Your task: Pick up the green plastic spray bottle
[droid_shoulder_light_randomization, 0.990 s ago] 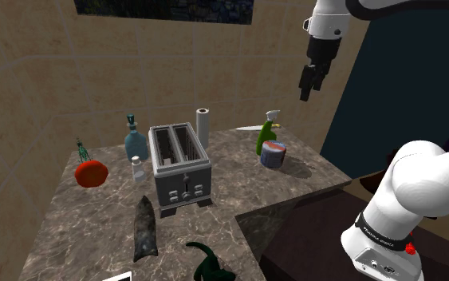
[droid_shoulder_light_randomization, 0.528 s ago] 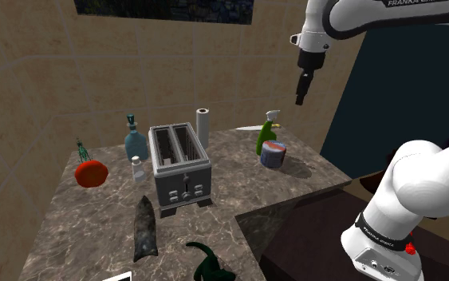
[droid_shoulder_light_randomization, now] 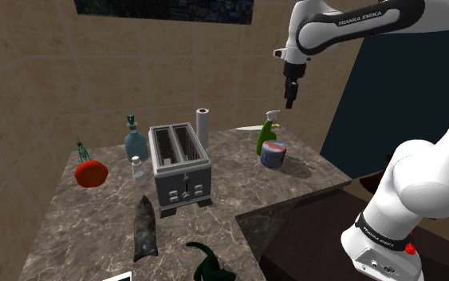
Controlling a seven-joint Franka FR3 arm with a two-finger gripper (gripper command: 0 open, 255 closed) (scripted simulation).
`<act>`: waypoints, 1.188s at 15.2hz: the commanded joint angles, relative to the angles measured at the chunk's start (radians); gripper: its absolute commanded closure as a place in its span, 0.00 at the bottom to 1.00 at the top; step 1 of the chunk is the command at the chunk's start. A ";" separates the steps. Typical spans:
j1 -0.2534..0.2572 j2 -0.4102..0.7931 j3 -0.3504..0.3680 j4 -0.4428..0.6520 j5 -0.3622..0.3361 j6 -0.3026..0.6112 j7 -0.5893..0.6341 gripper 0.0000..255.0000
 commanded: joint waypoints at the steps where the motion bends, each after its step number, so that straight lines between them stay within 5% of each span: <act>1: 0.013 0.075 -0.042 0.028 0.010 0.049 -0.108 0.00; 8: 0.041 0.368 -0.128 0.197 0.126 0.154 -0.470 0.00; 18: 0.034 0.421 -0.129 0.143 0.147 0.256 -0.490 0.00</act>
